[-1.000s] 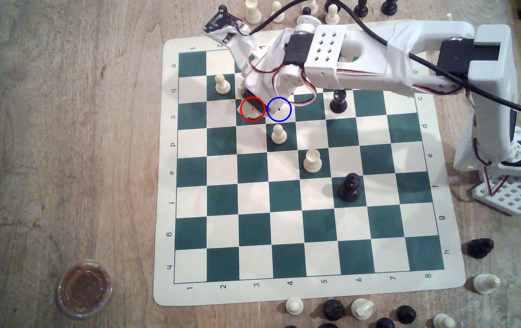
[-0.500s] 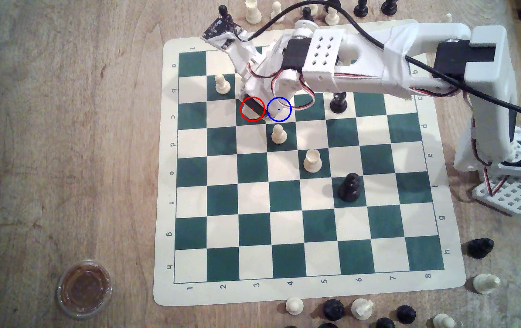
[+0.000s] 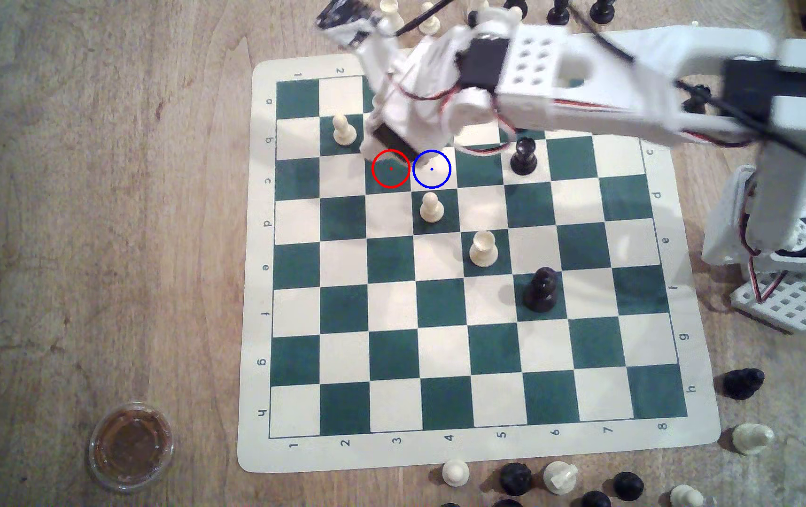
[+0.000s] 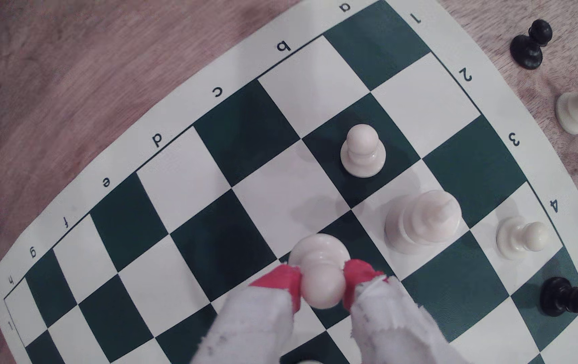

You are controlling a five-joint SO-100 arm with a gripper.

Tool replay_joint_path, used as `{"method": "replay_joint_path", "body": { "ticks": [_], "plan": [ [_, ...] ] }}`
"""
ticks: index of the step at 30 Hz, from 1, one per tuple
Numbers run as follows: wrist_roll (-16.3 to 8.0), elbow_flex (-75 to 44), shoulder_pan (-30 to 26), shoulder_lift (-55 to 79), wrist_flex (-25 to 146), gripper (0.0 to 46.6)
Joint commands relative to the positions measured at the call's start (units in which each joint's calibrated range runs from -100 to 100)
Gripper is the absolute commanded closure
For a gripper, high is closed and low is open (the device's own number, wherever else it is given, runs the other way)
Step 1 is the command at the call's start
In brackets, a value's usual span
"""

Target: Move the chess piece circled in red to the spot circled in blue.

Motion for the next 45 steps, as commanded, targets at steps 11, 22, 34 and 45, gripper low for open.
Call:
{"method": "replay_joint_path", "body": {
  "ticks": [11,22,34,45],
  "plan": [
    [3.76,26.28,1.79,-17.81,-11.56,46.4],
    [4.59,24.65,2.42,-11.11,-12.3,46.3],
    [4.49,20.2,1.48,-6.86,-11.4,46.0],
    [5.13,18.39,1.63,-4.15,-9.93,45.8]
  ]
}}
